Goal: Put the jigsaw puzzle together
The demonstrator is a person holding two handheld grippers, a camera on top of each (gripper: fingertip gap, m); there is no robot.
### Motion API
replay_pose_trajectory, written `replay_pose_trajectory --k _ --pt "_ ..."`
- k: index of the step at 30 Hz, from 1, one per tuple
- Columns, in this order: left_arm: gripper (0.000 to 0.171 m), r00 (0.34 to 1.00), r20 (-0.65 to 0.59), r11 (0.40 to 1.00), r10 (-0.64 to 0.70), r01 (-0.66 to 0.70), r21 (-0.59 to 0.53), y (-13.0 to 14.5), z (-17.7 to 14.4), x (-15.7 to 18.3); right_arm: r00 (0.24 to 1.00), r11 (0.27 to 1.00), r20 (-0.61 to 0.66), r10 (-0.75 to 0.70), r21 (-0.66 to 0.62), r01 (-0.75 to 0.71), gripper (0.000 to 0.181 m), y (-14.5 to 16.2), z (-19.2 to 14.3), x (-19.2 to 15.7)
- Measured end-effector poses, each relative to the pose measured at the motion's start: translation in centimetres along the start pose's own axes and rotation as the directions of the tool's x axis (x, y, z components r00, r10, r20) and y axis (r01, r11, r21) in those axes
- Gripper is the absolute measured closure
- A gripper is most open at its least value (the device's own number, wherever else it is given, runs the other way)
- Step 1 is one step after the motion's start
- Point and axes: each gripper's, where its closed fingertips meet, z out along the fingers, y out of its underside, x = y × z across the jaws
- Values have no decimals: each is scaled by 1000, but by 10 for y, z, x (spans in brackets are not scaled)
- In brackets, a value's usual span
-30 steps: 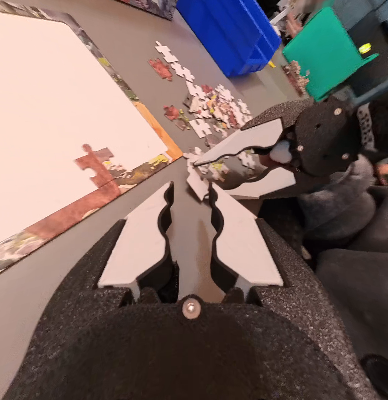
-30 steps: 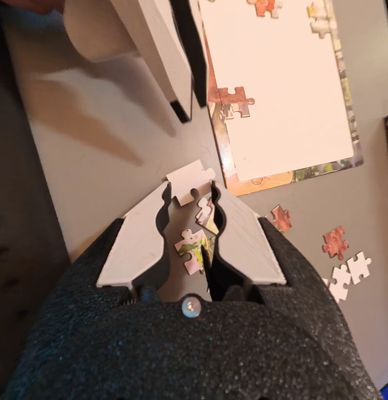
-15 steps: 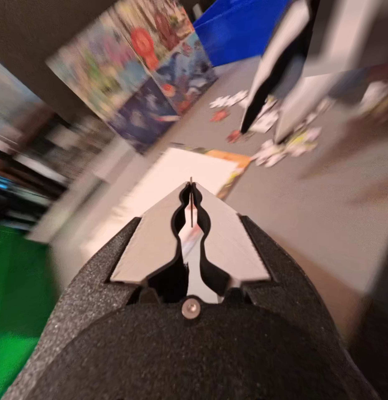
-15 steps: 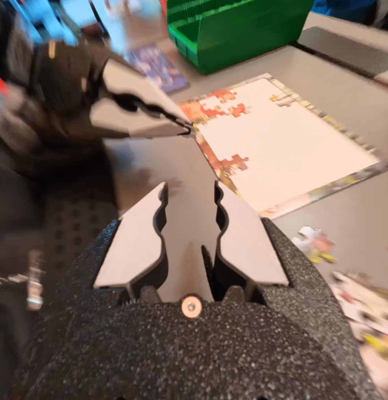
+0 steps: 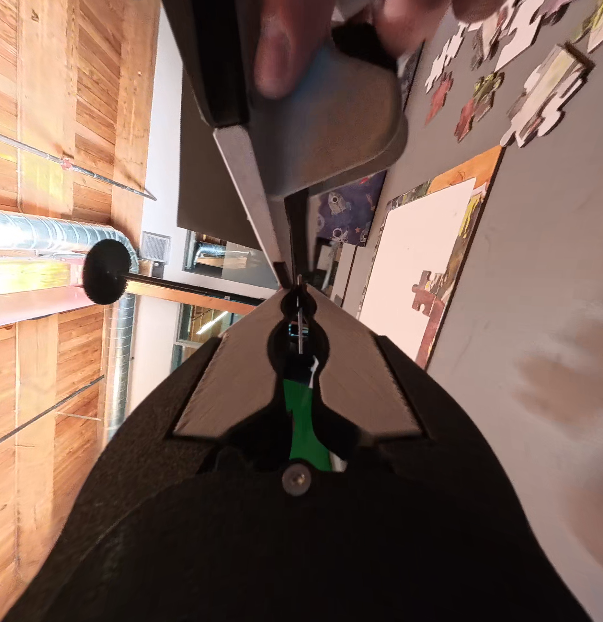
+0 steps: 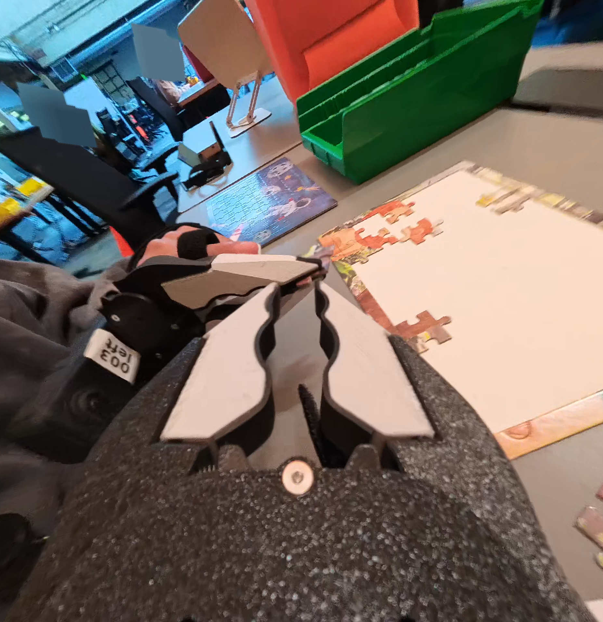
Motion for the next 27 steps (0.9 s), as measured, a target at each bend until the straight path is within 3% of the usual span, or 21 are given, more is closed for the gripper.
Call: replay_pose_trajectory --k 3,7,10,14,17,19,27 --pt "171 999 -26 999 -48 48 11 -4 -1 2 994 995 -26 -102 -1 102 169 -1 -3 -3" --pt "171 996 -70 998 -58 60 19 -6 -2 11 994 993 -15 -110 -33 109 172 6 -4 1" --pt "171 991 -104 996 -83 86 18 -6 -2 16 987 989 -83 -137 -60 132 181 9 -8 14" --pt "171 964 -209 982 -164 141 -122 20 5 36 979 991 -167 -113 -88 99 181 17 -18 36" --pt "170 927 -260 932 -271 184 -312 55 18 49 976 994 -207 -69 -94 51 179 23 -23 48" --pt "170 920 -275 915 -280 169 -365 69 30 49 978 997 -204 -39 -70 25 178 22 -24 48" --pt "170 754 -488 877 -439 241 -416 51 53 80 972 999 -230 39 2 -39 176 17 -38 56"
